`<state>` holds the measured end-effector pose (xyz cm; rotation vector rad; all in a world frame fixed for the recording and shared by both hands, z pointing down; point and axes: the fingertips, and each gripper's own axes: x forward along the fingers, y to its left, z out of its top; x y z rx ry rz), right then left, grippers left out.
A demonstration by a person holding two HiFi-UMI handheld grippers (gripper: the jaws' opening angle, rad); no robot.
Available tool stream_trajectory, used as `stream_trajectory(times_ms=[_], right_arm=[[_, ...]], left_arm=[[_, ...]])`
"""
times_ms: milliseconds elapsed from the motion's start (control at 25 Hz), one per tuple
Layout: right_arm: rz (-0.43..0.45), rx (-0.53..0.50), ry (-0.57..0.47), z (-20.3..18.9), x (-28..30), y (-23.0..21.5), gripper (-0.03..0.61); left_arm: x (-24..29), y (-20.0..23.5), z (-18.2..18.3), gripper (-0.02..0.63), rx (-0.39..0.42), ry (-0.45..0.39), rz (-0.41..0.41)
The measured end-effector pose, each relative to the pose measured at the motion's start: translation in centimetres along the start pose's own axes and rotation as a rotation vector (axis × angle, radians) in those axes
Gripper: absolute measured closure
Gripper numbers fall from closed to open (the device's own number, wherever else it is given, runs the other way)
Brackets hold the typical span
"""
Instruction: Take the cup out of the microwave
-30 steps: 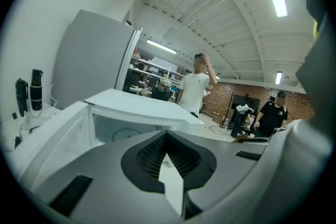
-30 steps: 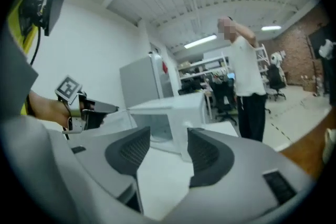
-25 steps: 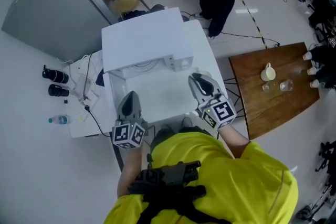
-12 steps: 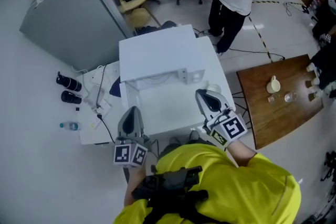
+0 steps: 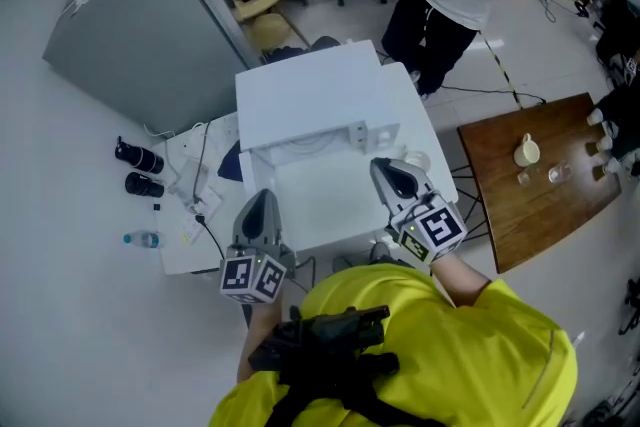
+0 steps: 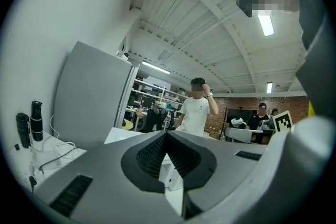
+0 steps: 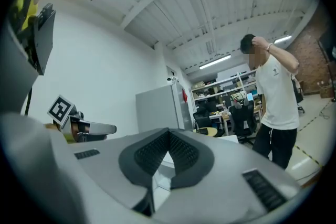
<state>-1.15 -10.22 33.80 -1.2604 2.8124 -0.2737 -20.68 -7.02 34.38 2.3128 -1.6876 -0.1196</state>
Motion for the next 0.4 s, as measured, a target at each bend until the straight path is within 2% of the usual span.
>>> stream_trajectory(times_ms=[400], right_arm=[[-0.016,-0.004,0.007,-0.5,1.5,0.7,0.576]], left_arm=[[0.6,1.1,-0.5,0.620,0.001,0.017,-0.032]])
